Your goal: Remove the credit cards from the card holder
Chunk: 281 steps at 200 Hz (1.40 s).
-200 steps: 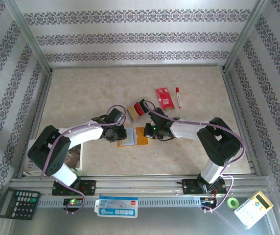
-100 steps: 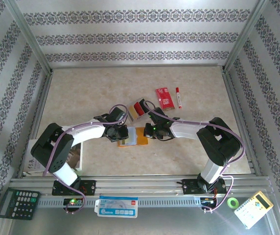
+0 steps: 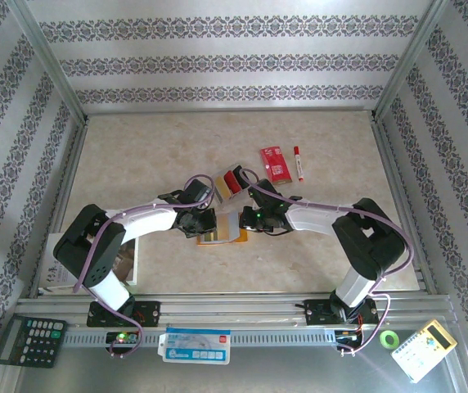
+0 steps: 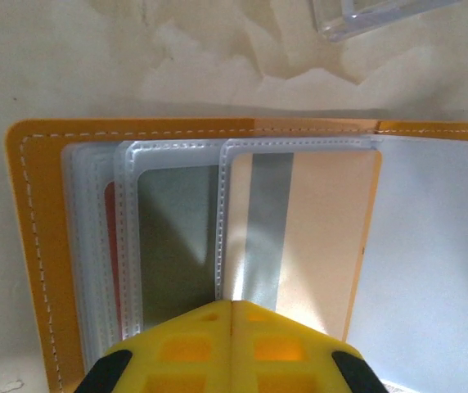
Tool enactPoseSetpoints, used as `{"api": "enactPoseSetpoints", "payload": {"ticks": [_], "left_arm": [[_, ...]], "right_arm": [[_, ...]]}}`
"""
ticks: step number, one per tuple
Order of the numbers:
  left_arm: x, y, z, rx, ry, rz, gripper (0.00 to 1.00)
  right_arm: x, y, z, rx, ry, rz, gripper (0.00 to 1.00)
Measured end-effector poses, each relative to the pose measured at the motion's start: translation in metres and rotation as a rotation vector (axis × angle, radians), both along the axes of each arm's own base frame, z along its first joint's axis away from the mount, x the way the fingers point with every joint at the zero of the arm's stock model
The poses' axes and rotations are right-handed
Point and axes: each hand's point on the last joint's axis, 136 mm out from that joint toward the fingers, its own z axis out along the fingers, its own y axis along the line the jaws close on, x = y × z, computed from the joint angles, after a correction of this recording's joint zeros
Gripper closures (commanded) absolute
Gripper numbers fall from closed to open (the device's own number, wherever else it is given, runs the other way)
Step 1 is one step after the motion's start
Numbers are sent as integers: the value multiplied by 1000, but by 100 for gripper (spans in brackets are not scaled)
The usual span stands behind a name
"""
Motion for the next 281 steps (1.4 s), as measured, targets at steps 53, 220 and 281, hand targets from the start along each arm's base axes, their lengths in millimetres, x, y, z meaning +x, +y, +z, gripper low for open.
{"api": "enactPoseSetpoints", "payload": {"ticks": [53, 220, 281], "left_arm": [[0, -2, 0, -3, -9, -3, 96], [1, 22, 37, -13, -173, 88, 79], [4, 18, 17, 7, -125, 85, 87]], "right_arm": [[11, -7, 57, 15, -164, -2, 83], [-1, 35, 15, 133, 2, 48, 80], [-1, 47, 3, 180, 48, 43, 86]]}}
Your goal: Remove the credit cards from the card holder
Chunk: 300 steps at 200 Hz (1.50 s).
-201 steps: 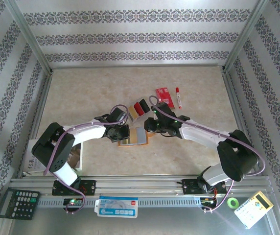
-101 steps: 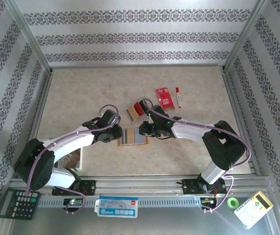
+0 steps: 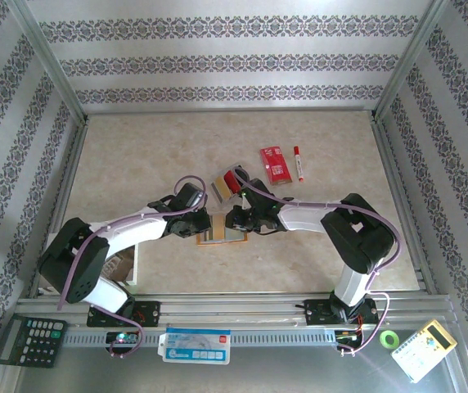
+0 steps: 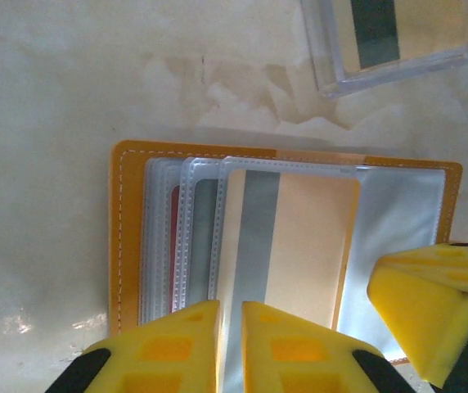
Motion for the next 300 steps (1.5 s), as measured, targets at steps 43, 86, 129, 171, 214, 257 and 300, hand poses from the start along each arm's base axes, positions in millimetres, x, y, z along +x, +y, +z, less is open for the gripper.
{"api": "enactPoseSetpoints", "payload": {"ticks": [43, 86, 129, 171, 214, 257, 300], "left_arm": [[5, -2, -1, -15, -8, 12, 91], [7, -4, -8, -14, 3, 14, 91], [6, 0, -12, -1, 6, 31, 91], [5, 3, -16, -4, 4, 55, 91], [7, 3, -16, -12, -5, 65, 94], [8, 3, -16, -14, -7, 72, 94], [7, 4, -15, -15, -7, 75, 94]], "right_arm": [[1, 5, 2, 13, -6, 2, 86], [1, 5, -4, 4, 7, -1, 90], [2, 6, -5, 8, 6, -4, 89], [7, 9, -1, 29, -17, -6, 88], [8, 12, 2, 45, -17, -12, 88], [8, 11, 1, 45, -6, -22, 87], [8, 11, 0, 45, 4, -35, 87]]}}
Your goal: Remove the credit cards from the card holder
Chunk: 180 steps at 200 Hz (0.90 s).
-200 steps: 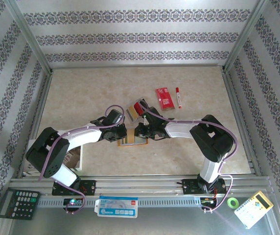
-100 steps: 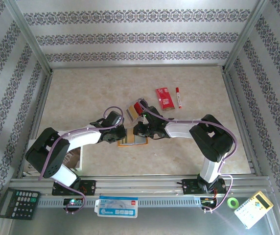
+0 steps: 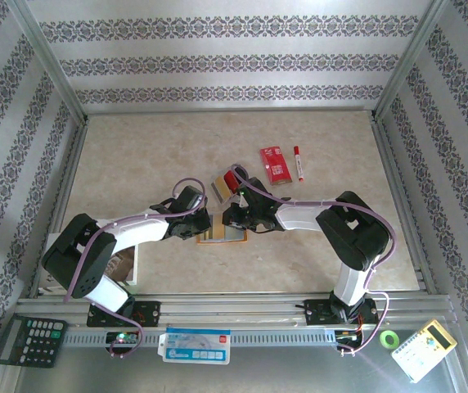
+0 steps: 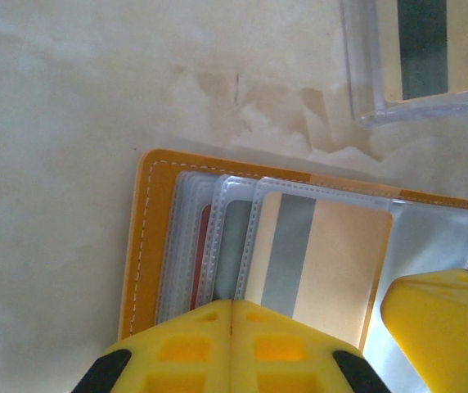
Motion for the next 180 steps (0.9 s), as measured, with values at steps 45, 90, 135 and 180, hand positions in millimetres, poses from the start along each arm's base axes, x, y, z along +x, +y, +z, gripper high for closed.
{"api": "enactPoseSetpoints", "payload": {"ticks": [45, 90, 135, 180], "left_arm": [[0, 0, 0, 2, -1, 1, 94], [0, 0, 0, 1, -1, 1, 94], [0, 0, 0, -1, 1, -1, 94], [0, 0, 0, 0, 0, 0, 93]], "right_arm": [[-1, -1, -6, -9, 14, -2, 87], [-1, 1, -6, 4, 14, 1, 87], [-2, 2, -8, 17, 24, -3, 88], [-2, 1, -8, 22, 24, -9, 93]]}}
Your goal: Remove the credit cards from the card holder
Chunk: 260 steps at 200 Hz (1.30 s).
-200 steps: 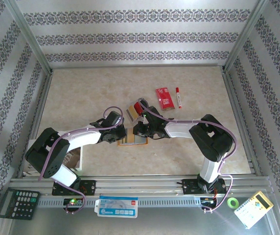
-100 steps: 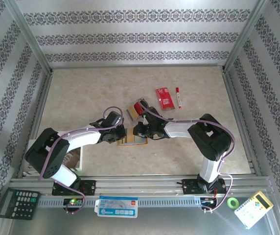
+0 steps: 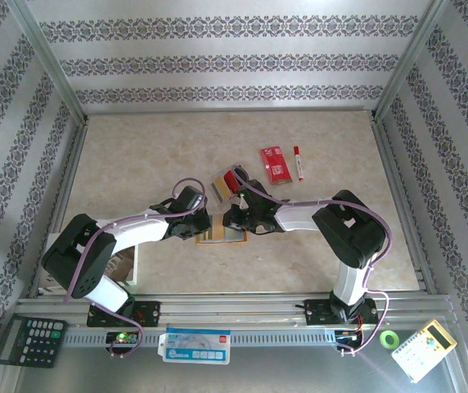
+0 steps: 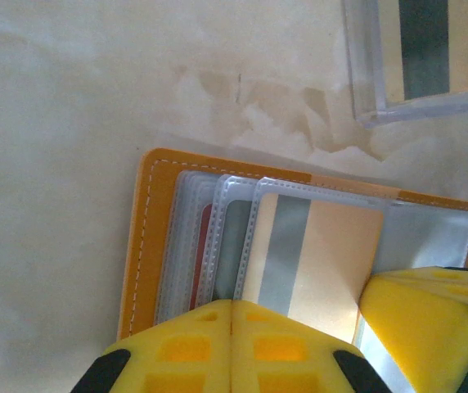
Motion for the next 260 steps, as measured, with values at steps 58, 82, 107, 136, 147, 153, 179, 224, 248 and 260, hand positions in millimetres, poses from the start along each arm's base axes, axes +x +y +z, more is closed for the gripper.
{"api": "enactPoseSetpoints", "payload": {"ticks": [58, 82, 107, 136, 147, 153, 179, 224, 248, 260], "left_arm": [[-5, 8, 1, 33, 10, 8, 89], [-7, 9, 1, 44, 15, -6, 89], [-5, 2, 8, 25, 11, -38, 89], [0, -10, 20, -15, -6, -79, 89], [-1, -12, 21, -26, -5, -91, 89], [-2, -14, 21, -34, 0, -101, 90], [-4, -21, 14, -47, 32, -125, 90], [-5, -14, -1, -2, 64, -110, 89], [-5, -11, -3, 10, 61, -100, 88], [-5, -11, -3, 8, 59, -100, 87]], "right_arm": [[-2, -9, -1, -5, -1, -11, 94], [-1, -12, -1, -8, 0, -21, 94], [-1, -12, -1, -8, 0, -20, 94], [-1, -12, -1, -8, 1, -21, 94], [-1, -12, -1, -8, 1, -21, 94], [-1, -12, -1, -8, 1, -21, 94], [-1, -12, -1, -7, 0, -20, 90], [-2, -11, 1, 4, 0, -14, 76], [-2, -8, 2, 17, -1, -6, 75], [-3, -7, 2, 22, 2, 0, 75]]}}
